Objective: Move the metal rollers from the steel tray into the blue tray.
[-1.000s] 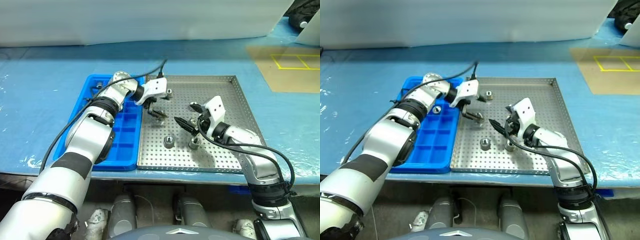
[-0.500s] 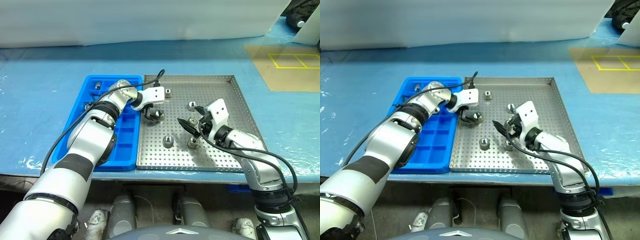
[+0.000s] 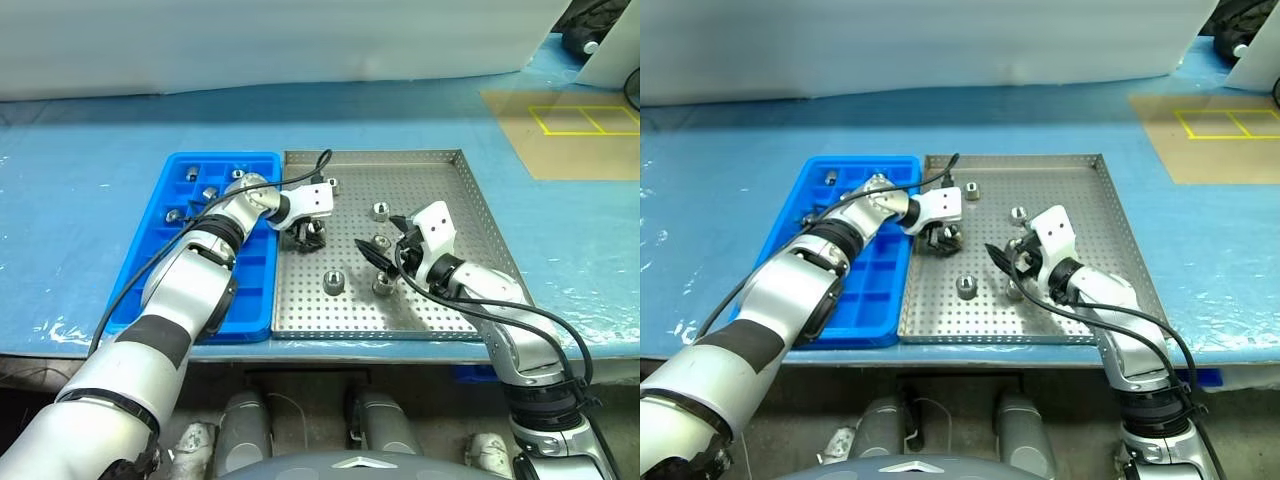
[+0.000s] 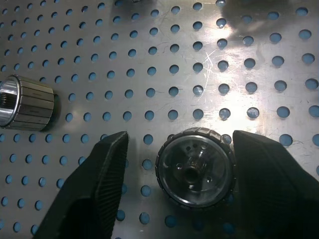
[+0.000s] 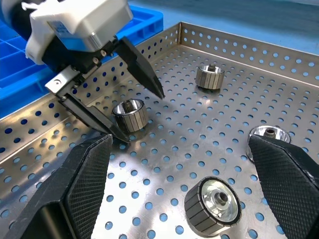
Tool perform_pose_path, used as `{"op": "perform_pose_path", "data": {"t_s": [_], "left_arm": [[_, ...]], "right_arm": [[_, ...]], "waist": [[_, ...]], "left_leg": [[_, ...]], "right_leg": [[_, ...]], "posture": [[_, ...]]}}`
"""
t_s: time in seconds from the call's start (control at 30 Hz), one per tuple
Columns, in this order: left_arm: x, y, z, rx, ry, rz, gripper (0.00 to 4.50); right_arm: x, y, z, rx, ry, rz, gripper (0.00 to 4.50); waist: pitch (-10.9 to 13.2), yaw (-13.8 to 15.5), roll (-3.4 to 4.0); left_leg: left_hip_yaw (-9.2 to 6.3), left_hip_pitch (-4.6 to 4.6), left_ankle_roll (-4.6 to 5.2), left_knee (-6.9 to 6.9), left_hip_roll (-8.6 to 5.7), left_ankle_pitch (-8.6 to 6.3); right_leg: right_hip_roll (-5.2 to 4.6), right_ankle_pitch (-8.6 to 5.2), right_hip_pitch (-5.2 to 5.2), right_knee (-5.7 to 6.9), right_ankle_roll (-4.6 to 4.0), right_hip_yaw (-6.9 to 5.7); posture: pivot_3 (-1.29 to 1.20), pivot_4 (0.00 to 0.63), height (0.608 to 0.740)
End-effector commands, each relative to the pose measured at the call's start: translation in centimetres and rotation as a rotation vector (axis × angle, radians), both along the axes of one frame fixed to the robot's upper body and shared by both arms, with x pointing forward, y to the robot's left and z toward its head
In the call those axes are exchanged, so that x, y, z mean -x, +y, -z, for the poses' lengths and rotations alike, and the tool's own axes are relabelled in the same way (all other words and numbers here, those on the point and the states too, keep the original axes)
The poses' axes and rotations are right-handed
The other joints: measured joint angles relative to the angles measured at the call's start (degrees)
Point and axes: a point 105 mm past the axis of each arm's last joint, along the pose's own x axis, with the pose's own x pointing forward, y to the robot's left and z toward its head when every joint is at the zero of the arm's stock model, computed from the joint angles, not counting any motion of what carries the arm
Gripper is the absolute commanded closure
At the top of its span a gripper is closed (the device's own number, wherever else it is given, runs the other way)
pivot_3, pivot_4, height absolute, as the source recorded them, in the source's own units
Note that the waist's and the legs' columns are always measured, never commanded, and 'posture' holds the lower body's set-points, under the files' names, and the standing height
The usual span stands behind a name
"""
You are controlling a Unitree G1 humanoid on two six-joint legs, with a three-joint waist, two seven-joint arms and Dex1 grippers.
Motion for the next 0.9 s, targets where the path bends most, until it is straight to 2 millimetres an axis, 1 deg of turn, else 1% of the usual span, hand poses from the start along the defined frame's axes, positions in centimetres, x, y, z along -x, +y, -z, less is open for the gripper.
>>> {"op": "perform_pose_path", "data": {"t_s": [0.03, 0.1, 0.23, 0.33, 0.47, 0.53, 0.57, 0.6, 0.63, 0.67, 0.9], "left_arm": [[0.1, 0.9, 1.1, -0.062, -0.002, -0.009, 1.96], [0.0, 0.9, 1.2, -0.069, -0.015, -0.013, 1.96], [0.3, 0.8, 1.2, -0.047, 0.017, -0.001, 2.76], [-0.1, 1.0, 1.1, -0.047, -0.014, -0.025, 2.77], [-0.2, 1.0, 0.4, 0.029, 0.009, -0.046, 2.77], [-0.2, 0.8, -0.4, 0.092, 0.029, -0.045, 2.77], [-0.2, 0.4, -1.4, 0.187, 0.06, -0.05, 2.77], [-0.3, 0.1, -2.9, 0.3, 0.086, -0.058, 2.77], [-0.4, 0.0, -4.1, 0.385, 0.09, -0.061, 2.77], [-0.5, 0.1, -4.8, 0.433, 0.091, -0.063, 2.77], [0.0, 1.7, -6.5, 0.48, 0.067, 0.015, 2.77]], "right_arm": [[0.4, 0.3, -1.0, 0.002, -0.045, -0.005, 0.0], [0.3, 0.2, -1.0, 0.005, -0.047, 0.002, 0.0], [0.2, 0.2, -1.0, 0.007, -0.05, 0.008, 0.0], [0.2, 0.2, -0.9, 0.008, -0.051, 0.013, 0.0], [0.1, 0.3, -0.9, 0.008, -0.052, 0.01, 0.0], [0.0, 0.4, -1.0, 0.005, -0.053, 0.007, 0.0], [0.0, 0.4, -1.0, 0.005, -0.053, 0.006, 0.0], [-0.1, 0.5, -1.0, 0.003, -0.053, 0.001, 0.0], [-0.1, 0.6, -1.0, 0.003, -0.052, -0.003, 0.0], [-0.1, 0.7, -1.0, 0.005, -0.052, -0.006, 0.0], [-0.6, 1.3, -1.0, 0.004, -0.052, -0.039, 0.0]], "waist": [[0.0, 0.0, 0.0], [0.0, 0.0, 0.02], [0.0, 0.0, 0.02], [0.0, 0.0, 0.02], [0.0, 0.0, 0.03], [0.0, -0.1, 0.02], [0.0, -0.1, 0.02], [0.0, -0.1, 0.02], [0.0, -0.1, 0.01], [0.0, 0.0, 0.01], [0.0, 0.1, 0.01]], "left_leg": [[0.0, 0.0, 0.01, 0.0, 0.0, 0.0], [0.0, 0.01, 0.01, -0.02, 0.02, -0.01], [0.01, 0.04, 0.0, 0.0, 0.0, 0.0], [0.0, 0.05, 0.0, 0.01, 0.0, 0.0], [0.0, 0.05, -0.01, 0.0, 0.0, 0.0], [0.01, 0.05, -0.01, 0.0, 0.0, 0.0], [0.01, 0.03, -0.01, 0.0, 0.01, 0.0], [0.0, -0.01, -0.01, 0.0, 0.01, 0.0], [0.01, -0.13, -0.02, -0.03, 0.0, 0.01], [0.01, -0.2, -0.02, -0.07, 0.0, 0.01], [0.02, -0.23, 0.23, -0.4, -0.03, 0.06]], "right_leg": [[0.0, 0.0, 0.0, -0.01, 0.0, 0.0], [0.02, 0.0, -0.01, -0.01, 0.0, -0.01], [0.0, 0.02, 0.02, 0.0, 0.0, 0.0], [0.01, 0.04, 0.02, -0.01, 0.0, 0.02], [0.01, 0.05, 0.02, -0.01, 0.01, 0.02], [0.01, 0.05, 0.01, -0.01, 0.01, 0.02], [0.01, 0.05, -0.02, -0.01, 0.01, 0.02], [0.01, 0.05, -0.06, -0.02, 0.01, 0.02], [0.02, 0.05, -0.19, -0.02, 0.01, 0.02], [0.02, 0.05, -0.27, -0.03, 0.0, 0.02], [0.02, 0.05, -0.31, -0.24, 0.0, -0.01]], "posture": [[-0.46, 0.15, 0.74], [-0.46, 0.15, 0.74], [-0.46, 0.15, 0.74], [-0.46, 0.15, 0.74], [-0.45, 0.15, 0.74], [-0.45, 0.15, 0.74], [-0.44, 0.15, 0.74], [-0.44, 0.15, 0.74], [-0.43, 0.15, 0.74], [-0.42, 0.15, 0.74], [-0.38, 0.15, 0.74]]}}
